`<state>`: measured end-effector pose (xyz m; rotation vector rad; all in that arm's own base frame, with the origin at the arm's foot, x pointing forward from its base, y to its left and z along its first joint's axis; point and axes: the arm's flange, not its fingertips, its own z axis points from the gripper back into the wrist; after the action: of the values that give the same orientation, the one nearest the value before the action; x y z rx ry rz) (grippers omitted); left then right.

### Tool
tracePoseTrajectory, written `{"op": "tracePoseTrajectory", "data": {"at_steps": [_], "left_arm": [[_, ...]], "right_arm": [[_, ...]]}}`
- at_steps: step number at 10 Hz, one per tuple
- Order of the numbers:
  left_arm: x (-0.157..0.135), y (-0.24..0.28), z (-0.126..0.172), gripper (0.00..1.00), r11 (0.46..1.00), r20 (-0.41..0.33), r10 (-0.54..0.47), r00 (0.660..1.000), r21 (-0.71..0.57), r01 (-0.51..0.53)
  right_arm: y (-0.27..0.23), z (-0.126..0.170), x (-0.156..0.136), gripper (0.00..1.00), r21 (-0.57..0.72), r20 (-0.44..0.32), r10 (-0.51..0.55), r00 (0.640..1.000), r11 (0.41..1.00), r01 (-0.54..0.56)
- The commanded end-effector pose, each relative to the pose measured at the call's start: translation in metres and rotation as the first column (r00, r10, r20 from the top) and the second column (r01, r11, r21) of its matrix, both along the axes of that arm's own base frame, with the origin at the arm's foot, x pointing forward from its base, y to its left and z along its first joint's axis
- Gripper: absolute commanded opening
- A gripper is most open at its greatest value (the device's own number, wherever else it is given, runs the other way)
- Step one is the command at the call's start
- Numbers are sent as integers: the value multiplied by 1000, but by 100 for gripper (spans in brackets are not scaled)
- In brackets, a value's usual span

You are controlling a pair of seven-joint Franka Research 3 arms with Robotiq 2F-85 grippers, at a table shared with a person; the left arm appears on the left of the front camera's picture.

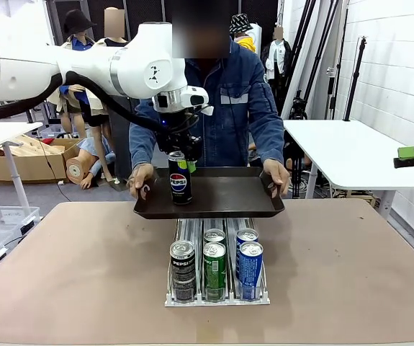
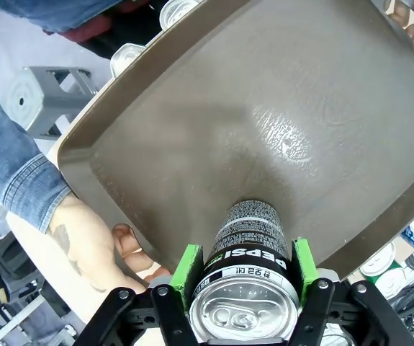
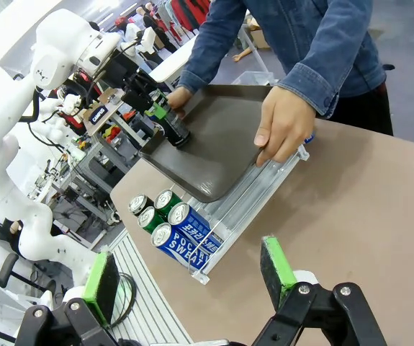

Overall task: Retrieve and hand over the desired beverage to the person.
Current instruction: Place the picked can on the Handle tray extended by the person.

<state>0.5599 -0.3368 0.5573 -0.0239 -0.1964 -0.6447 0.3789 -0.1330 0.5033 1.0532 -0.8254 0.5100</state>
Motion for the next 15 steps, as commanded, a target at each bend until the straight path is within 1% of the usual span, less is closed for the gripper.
{"op": "tracePoseTrajectory", "data": {"at_steps": [1,4,5,6,9,10,14,15], "left_arm": [[3,1,9,19,1000,-1,-13,1000,-13,13],[2,1,10,19,1000,-1,-23,1000,-19,23],[2,1,11,28,999,-5,-25,1000,-23,25],[2,1,11,42,999,-10,-24,1000,-27,23],[3,1,12,98,999,-16,-27,999,-30,27],[3,1,12,100,999,-17,-25,1000,-31,25],[3,1,14,100,1000,-21,-23,1000,-21,23],[1,3,23,100,1000,-16,-18,1000,-16,18]], "right_arm": [[1,1,0,100,8,5,5,1000,1000,-5],[1,1,0,100,8,5,5,1000,1000,-5],[1,1,0,100,8,5,5,1000,1000,-5],[1,1,0,100,8,5,5,1000,1000,-5],[1,1,0,100,8,5,5,1000,1000,-5],[1,1,0,100,8,5,5,1000,1000,-5],[1,1,0,100,8,5,5,1000,1000,-5],[1,1,0,100,8,5,5,1000,1000,-5]]}}
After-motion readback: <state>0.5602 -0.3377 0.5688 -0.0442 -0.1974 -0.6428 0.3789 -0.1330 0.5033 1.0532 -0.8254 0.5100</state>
